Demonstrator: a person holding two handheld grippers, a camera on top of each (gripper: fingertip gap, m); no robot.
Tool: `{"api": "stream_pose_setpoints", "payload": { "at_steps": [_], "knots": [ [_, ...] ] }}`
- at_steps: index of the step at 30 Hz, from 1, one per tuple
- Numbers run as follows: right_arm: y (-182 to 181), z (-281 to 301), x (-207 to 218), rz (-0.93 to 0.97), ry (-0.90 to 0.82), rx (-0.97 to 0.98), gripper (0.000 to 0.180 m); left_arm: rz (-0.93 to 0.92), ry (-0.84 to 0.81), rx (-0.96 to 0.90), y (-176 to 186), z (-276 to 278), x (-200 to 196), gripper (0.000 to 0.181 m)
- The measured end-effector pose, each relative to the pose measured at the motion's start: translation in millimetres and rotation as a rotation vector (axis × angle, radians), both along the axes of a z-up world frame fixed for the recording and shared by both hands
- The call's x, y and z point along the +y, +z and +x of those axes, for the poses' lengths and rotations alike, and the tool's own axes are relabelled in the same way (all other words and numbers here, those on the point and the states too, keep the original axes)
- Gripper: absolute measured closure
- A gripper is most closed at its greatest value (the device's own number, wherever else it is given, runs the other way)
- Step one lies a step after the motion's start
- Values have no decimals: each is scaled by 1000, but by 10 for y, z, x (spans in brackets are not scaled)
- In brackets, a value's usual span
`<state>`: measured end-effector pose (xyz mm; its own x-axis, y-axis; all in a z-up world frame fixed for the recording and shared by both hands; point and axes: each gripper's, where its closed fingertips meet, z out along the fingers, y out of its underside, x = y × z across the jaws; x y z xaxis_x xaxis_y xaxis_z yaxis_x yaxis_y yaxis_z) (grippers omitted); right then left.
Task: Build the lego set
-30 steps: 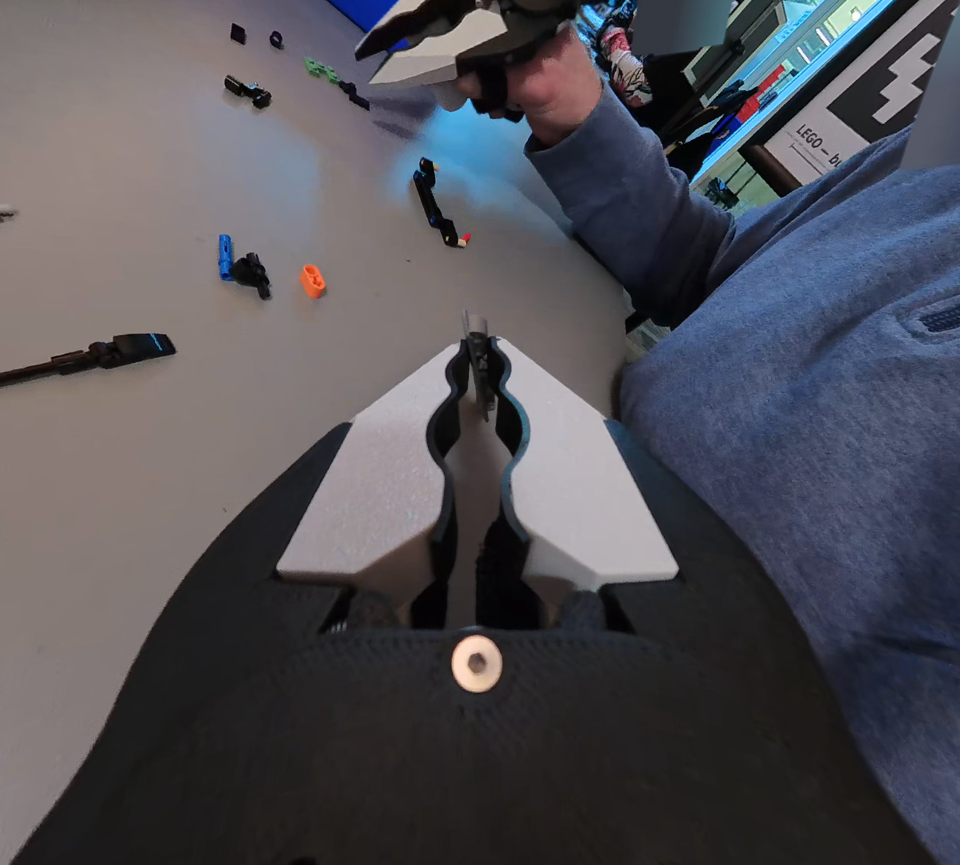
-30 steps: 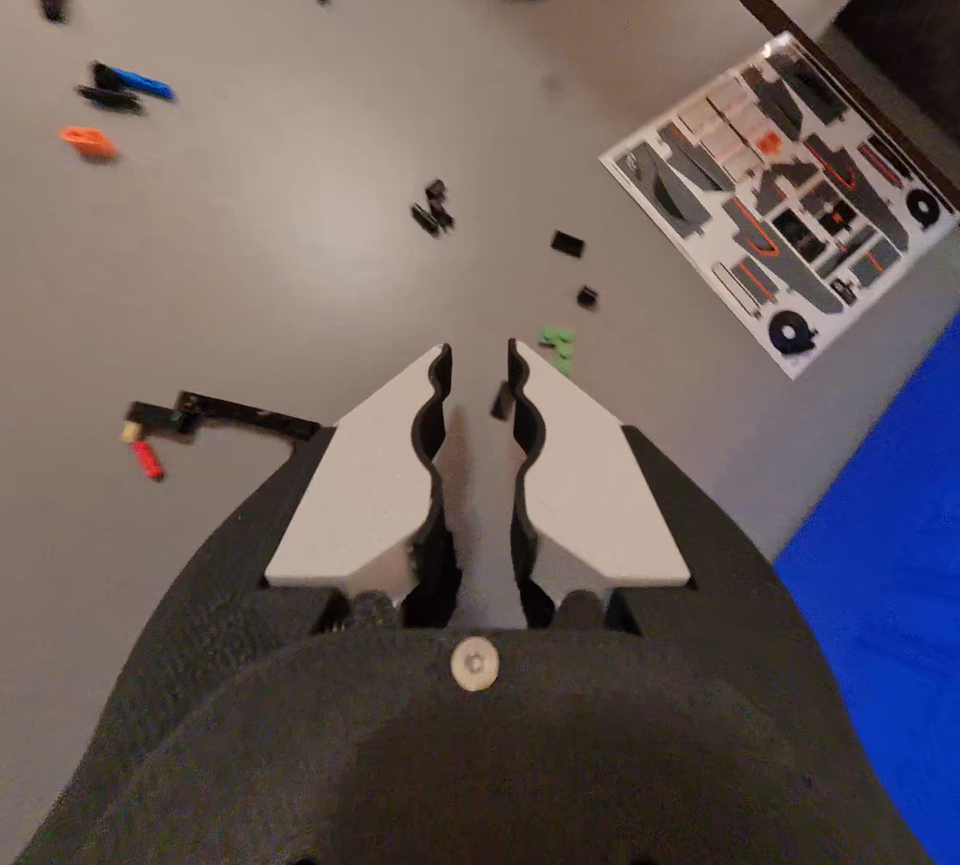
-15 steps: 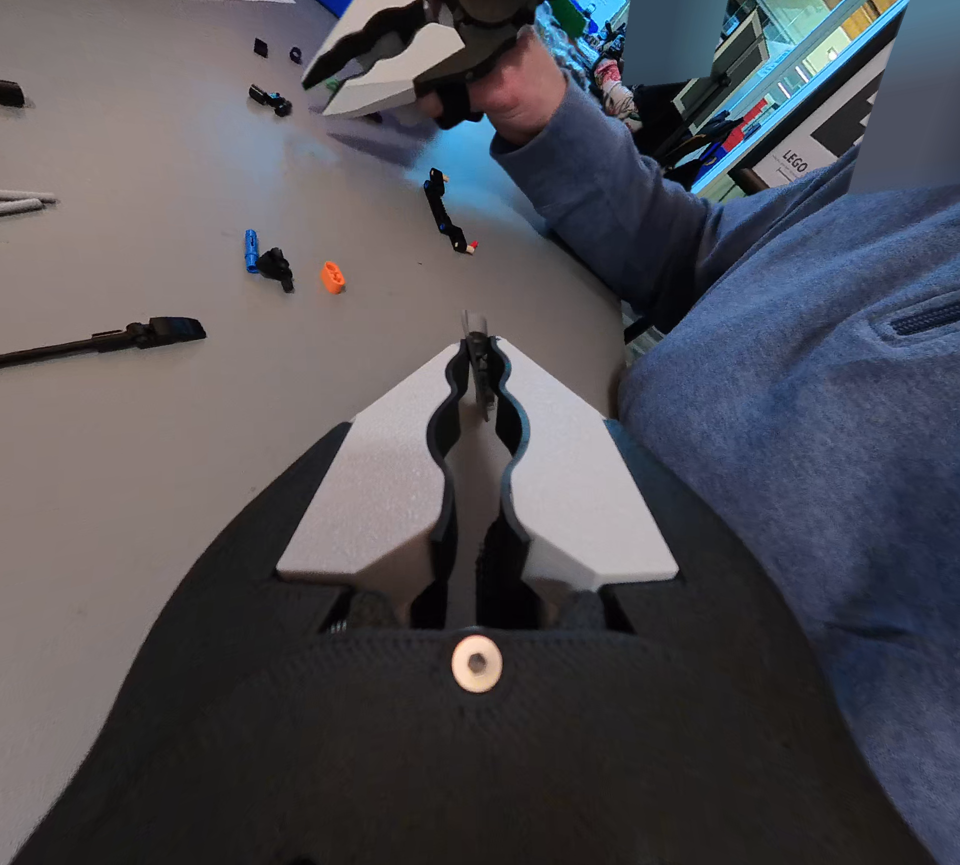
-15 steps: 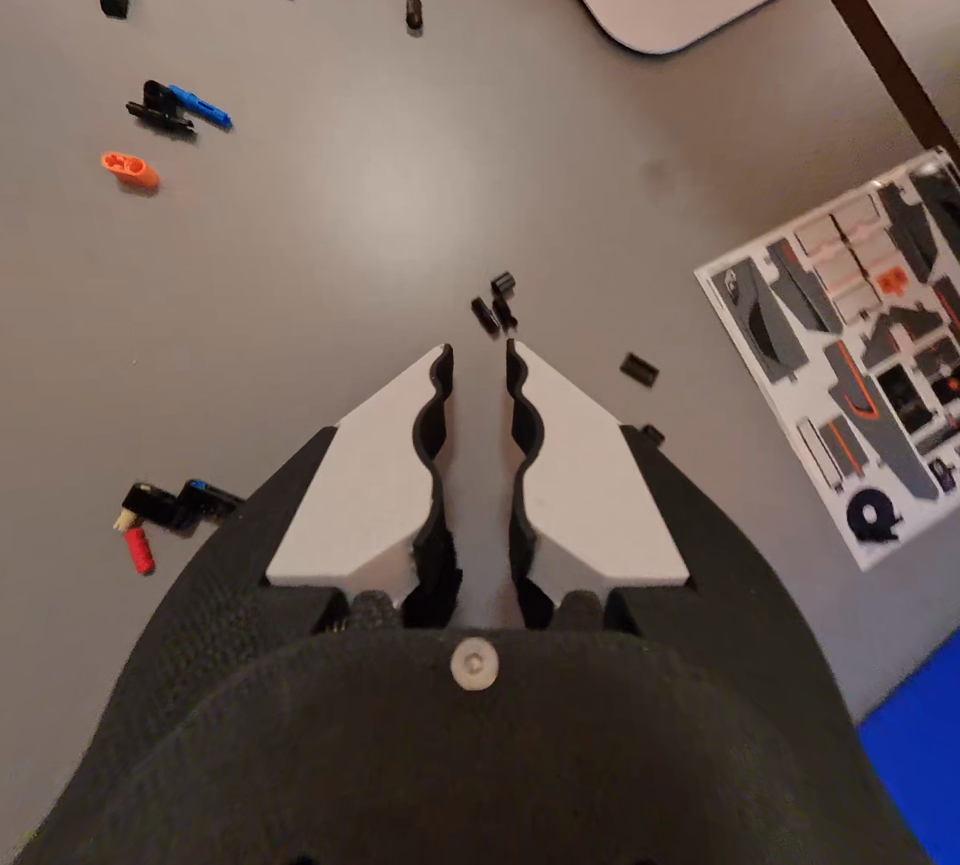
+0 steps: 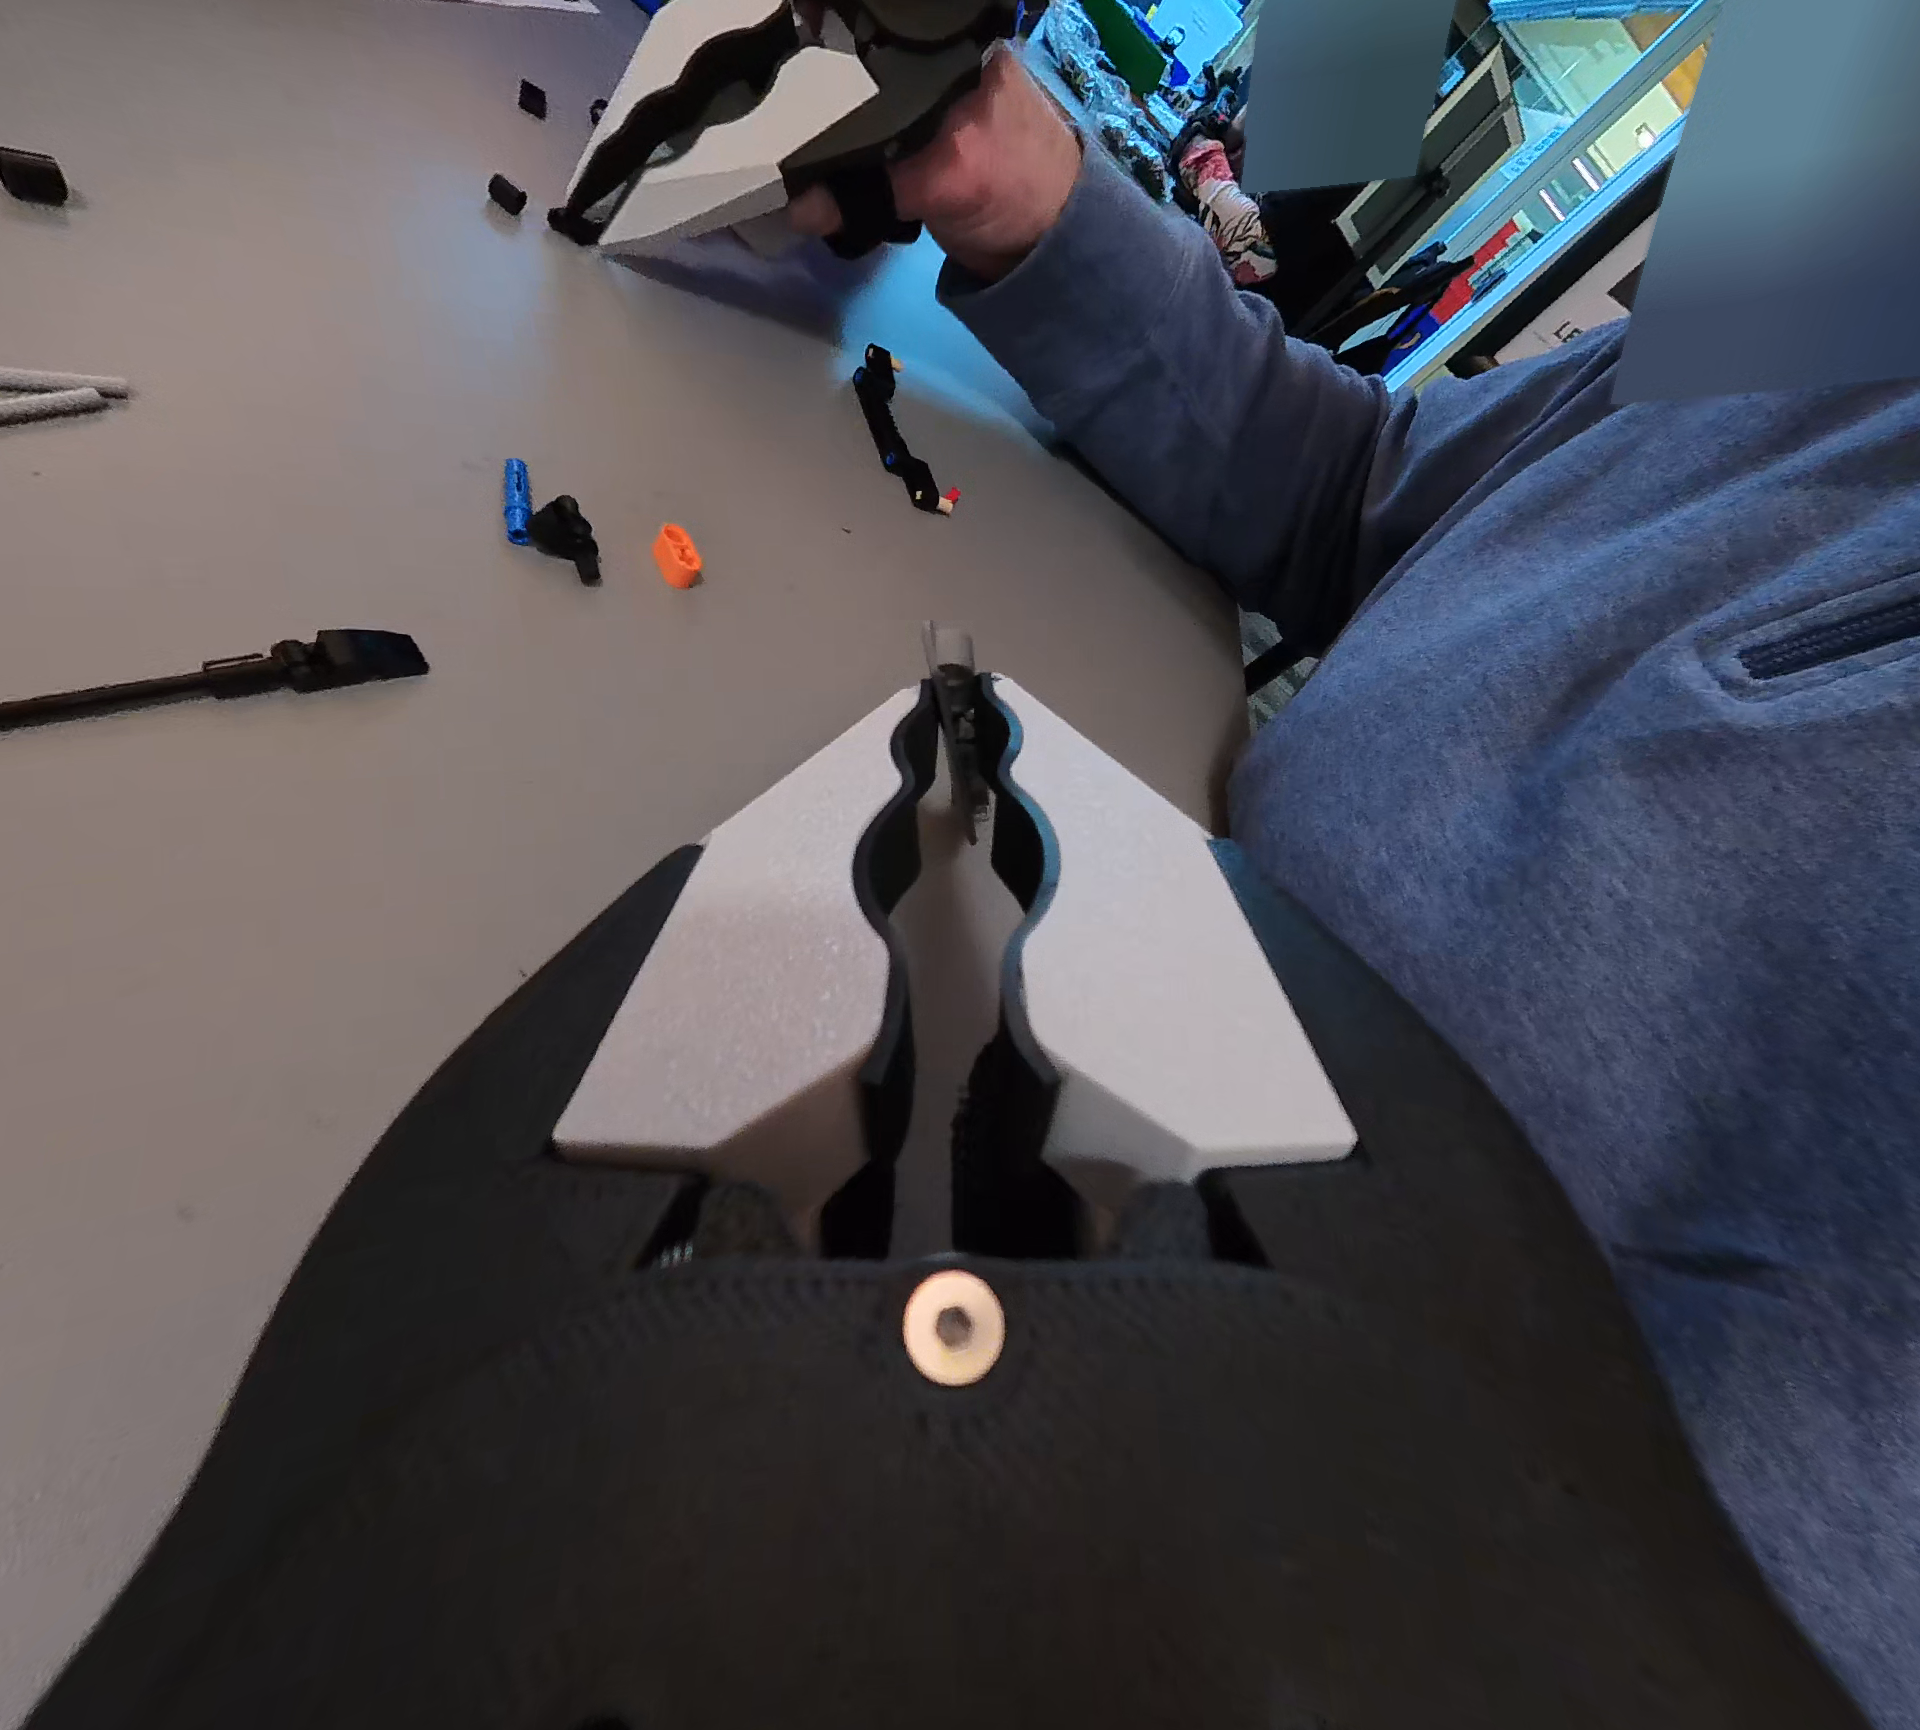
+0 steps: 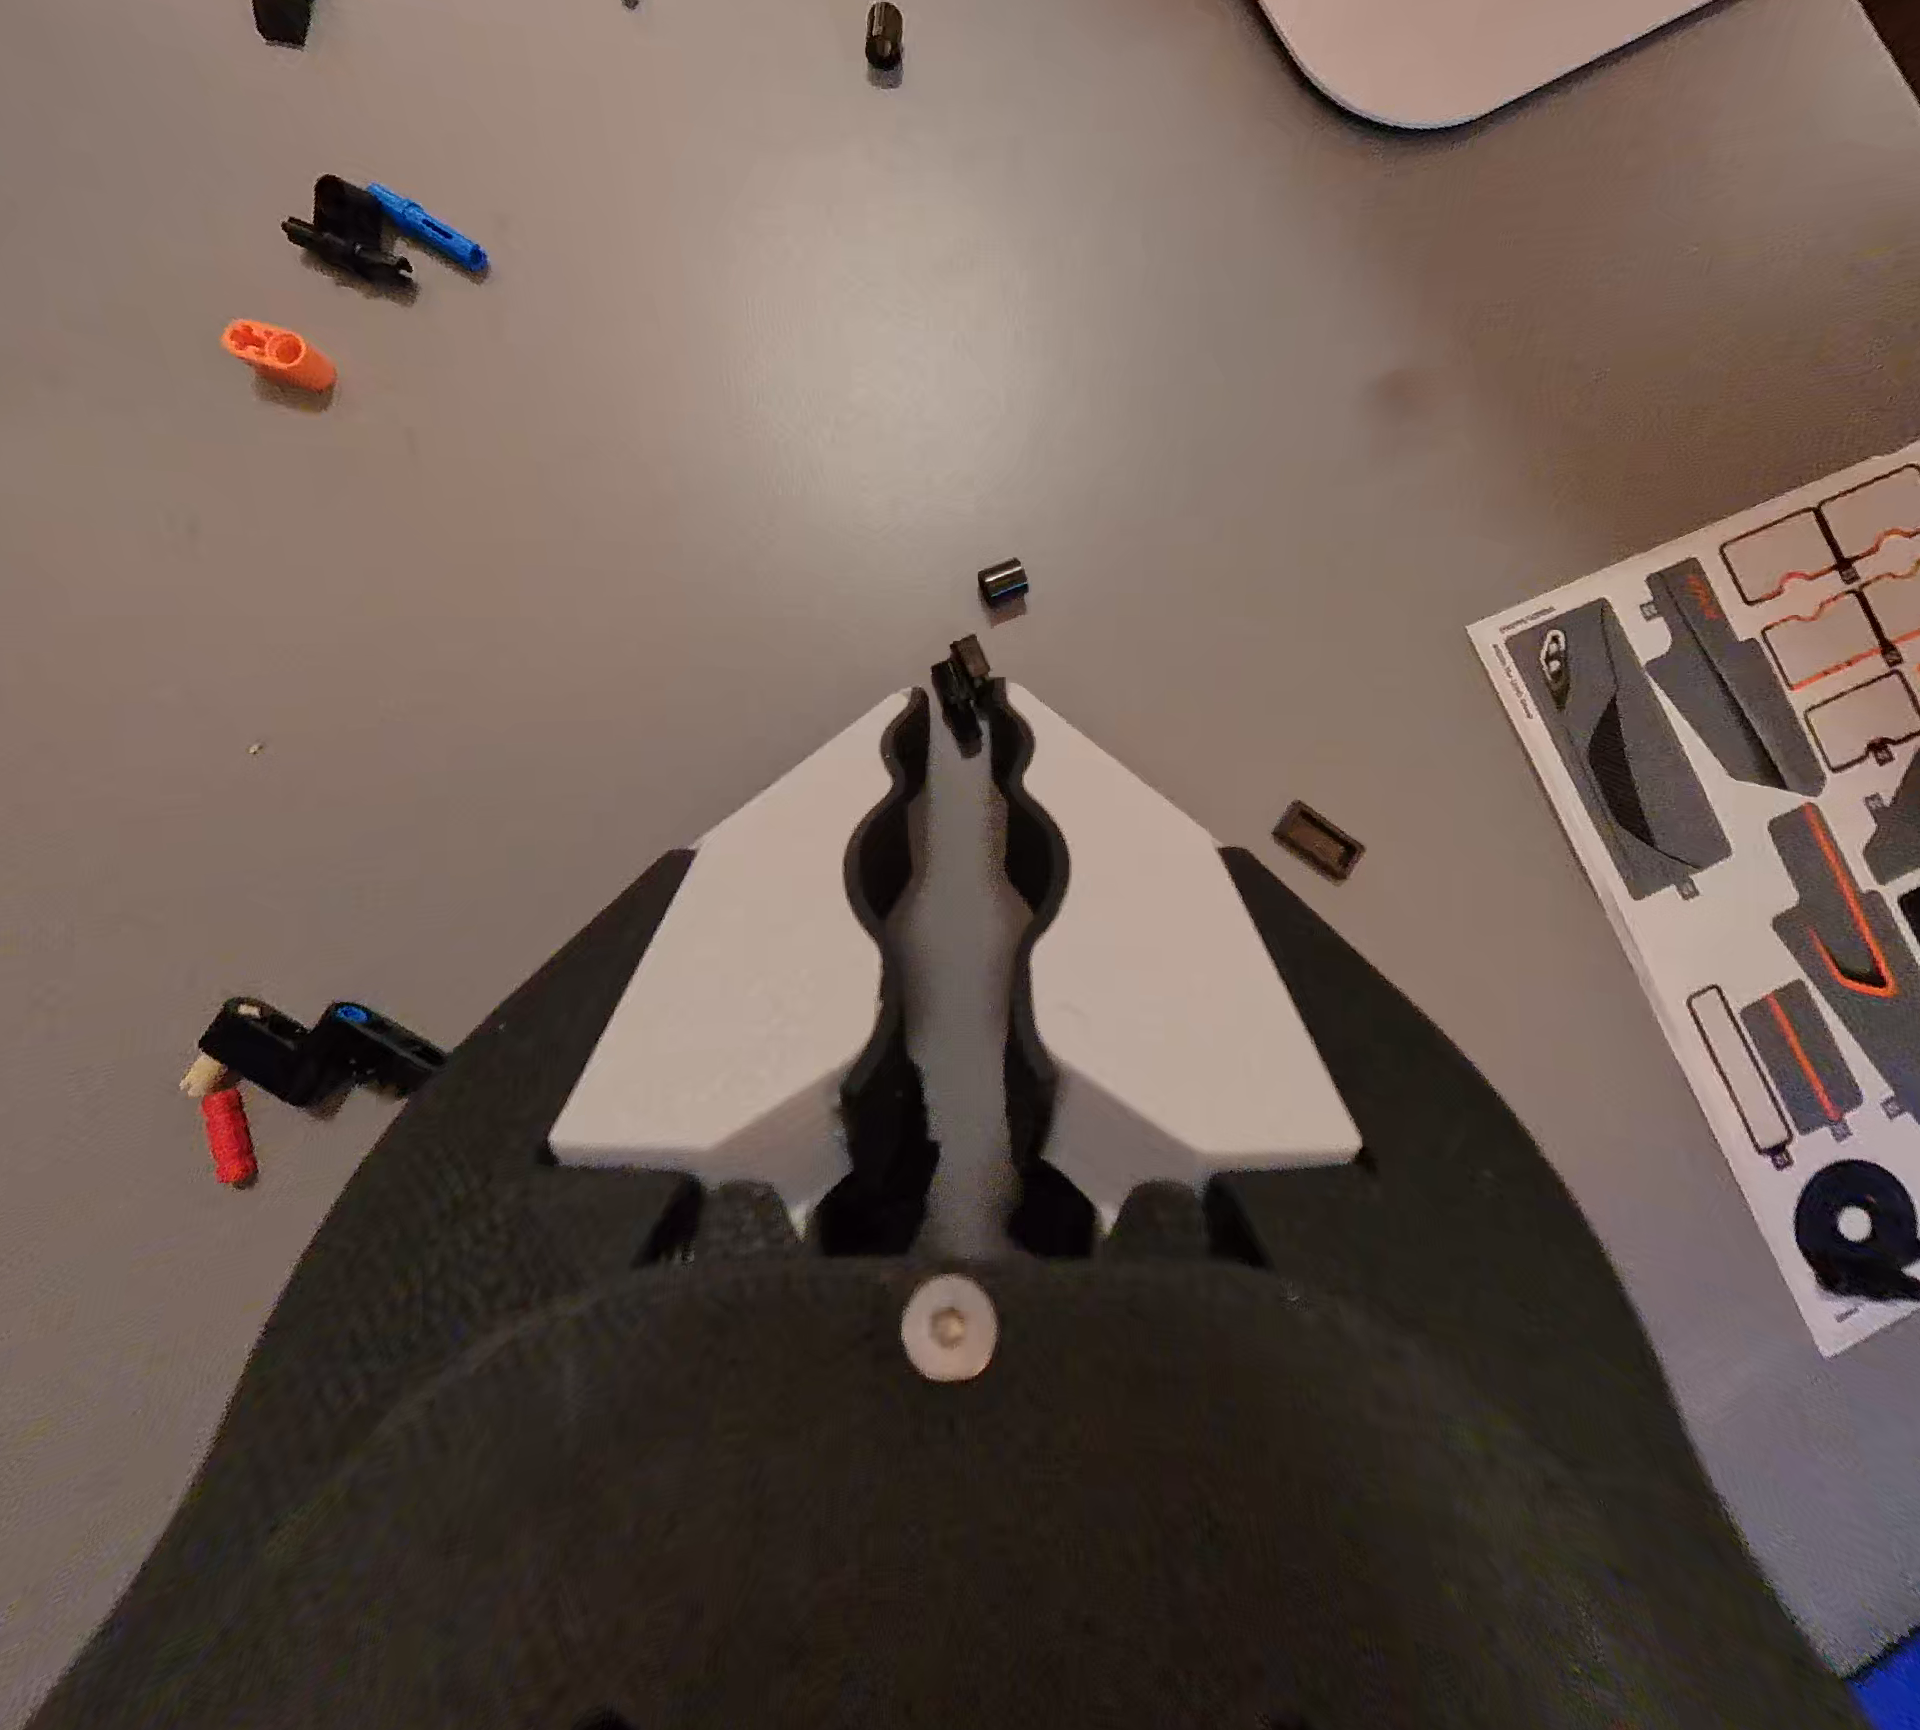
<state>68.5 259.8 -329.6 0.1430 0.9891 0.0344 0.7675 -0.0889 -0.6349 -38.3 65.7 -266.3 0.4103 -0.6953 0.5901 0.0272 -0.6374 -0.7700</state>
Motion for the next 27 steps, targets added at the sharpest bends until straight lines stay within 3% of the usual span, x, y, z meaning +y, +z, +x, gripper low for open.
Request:
{"api": "stream_pose_setpoints", "payload": {
  "at_steps": [10, 17, 27],
  "knots": [
    [38, 46, -11, 38, -22, -12, 167, -4, -4, -3, -2, 15, 2, 176],
    [-8, -34, -46, 14, 0, -6, 178, -4, -3, -2, -1, 15, -4, 176],
    [1, -136, -113, 28, 92, 1, 166, -7, -5, -5, -5, 11, 3, 176]
  ]
}}
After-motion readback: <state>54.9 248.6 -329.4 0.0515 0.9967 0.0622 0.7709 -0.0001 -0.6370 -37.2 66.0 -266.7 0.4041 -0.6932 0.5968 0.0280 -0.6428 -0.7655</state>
